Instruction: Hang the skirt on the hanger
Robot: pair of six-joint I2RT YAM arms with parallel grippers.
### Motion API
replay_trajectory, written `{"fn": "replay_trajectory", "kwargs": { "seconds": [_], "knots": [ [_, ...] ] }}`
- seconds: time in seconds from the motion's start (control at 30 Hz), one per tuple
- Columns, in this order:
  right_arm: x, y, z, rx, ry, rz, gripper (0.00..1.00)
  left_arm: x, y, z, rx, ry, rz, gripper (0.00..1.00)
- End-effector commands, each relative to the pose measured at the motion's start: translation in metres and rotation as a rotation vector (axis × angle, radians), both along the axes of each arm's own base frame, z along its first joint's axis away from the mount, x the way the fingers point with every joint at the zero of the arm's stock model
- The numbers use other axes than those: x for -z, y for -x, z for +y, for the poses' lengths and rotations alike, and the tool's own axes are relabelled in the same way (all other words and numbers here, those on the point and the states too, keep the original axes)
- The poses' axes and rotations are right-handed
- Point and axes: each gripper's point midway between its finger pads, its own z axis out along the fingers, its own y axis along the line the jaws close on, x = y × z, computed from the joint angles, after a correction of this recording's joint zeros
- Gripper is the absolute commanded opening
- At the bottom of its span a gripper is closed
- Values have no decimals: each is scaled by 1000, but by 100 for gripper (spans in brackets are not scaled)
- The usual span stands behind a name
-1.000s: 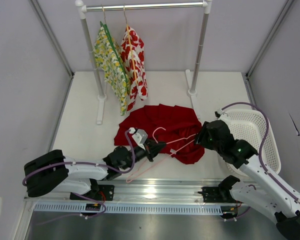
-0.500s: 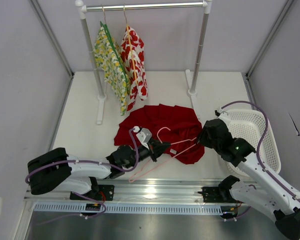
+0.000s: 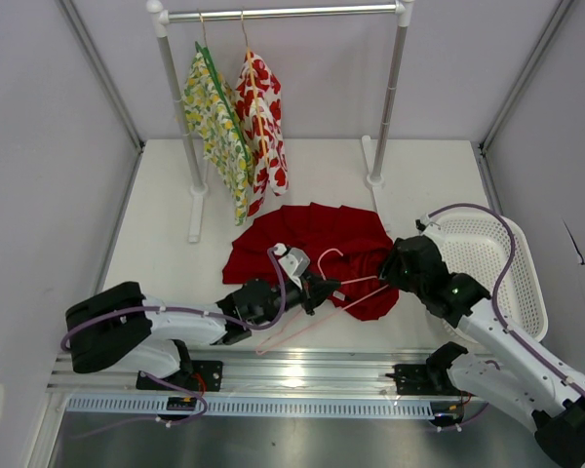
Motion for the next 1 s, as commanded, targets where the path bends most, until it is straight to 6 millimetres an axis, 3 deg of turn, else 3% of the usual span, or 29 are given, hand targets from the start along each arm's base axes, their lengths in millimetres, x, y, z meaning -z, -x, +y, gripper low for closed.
{"fn": "replay_trajectory", "kwargs": {
  "seconds": [0.0, 0.47, 0.7, 0.97],
  "knots": [
    [-16, -4, 7, 2, -77, -54, 48, -19, 0, -14, 19, 54, -10, 0],
    [-19, -3, 16, -20, -116, -46, 48, -25, -6, -29, 24, 61, -13, 0],
    [-20, 3, -5, 37, -54, -51, 48, -21, -9, -35, 19, 55, -3, 0],
    [-35, 3, -4, 10, -71, -96, 55, -20, -12, -47, 33, 44, -1, 0]
  ]
}}
